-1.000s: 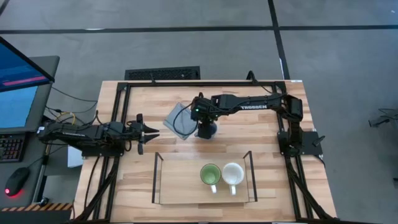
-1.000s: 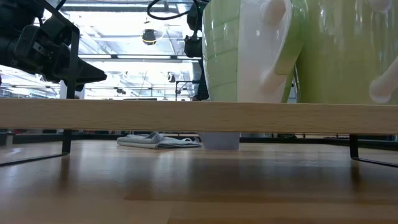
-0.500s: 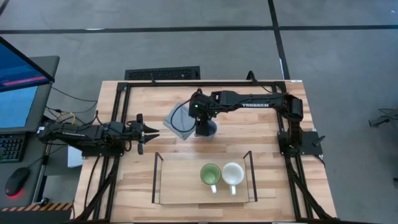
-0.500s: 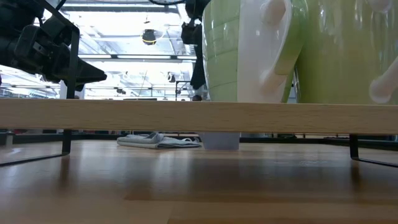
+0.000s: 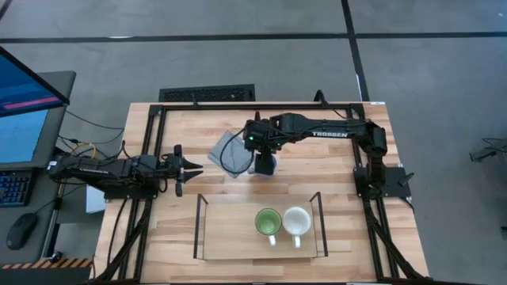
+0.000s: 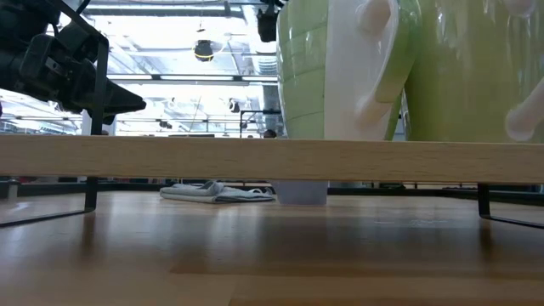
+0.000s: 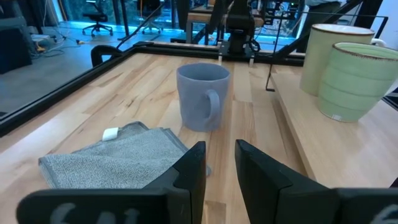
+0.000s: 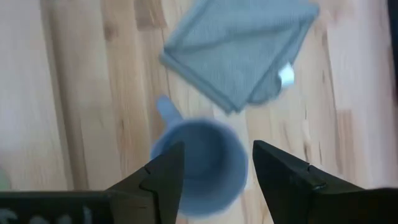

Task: Stack small to large cups/mugs on shelf
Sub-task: Put the blue mug on the shelf

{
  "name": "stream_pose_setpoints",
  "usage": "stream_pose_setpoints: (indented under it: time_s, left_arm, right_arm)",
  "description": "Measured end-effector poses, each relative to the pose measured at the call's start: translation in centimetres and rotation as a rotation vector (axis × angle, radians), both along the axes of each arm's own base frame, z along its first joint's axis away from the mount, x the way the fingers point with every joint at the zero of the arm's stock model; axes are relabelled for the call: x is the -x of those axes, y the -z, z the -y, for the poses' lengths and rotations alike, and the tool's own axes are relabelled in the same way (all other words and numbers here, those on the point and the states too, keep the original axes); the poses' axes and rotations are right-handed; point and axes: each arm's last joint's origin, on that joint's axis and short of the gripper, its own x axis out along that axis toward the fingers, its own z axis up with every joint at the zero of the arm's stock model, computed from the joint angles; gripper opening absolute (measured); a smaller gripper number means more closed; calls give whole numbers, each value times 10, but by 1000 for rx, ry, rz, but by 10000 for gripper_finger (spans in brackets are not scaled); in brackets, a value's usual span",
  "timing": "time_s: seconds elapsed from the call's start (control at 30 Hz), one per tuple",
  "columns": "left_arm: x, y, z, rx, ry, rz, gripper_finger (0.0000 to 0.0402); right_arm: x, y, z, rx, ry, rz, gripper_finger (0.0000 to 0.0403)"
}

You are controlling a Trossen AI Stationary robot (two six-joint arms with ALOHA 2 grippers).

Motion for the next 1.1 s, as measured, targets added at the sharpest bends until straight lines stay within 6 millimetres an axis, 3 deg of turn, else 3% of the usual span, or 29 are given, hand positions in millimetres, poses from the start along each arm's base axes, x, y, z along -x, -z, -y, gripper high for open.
stream_pose_setpoints:
  time_s: [0.4, 0.83, 1.1]
  left_arm:
    - [0, 1, 1, 6, 34, -5, 76]
    - [0, 1, 2, 9, 53, -9, 76]
    - [0, 1, 2, 9, 53, -9, 76]
  right_arm:
    - [21, -9, -6, -14, 102, -107, 212]
    - [82, -84, -27, 212, 250, 120, 211]
    - [124, -73, -43, 229, 348, 173, 212]
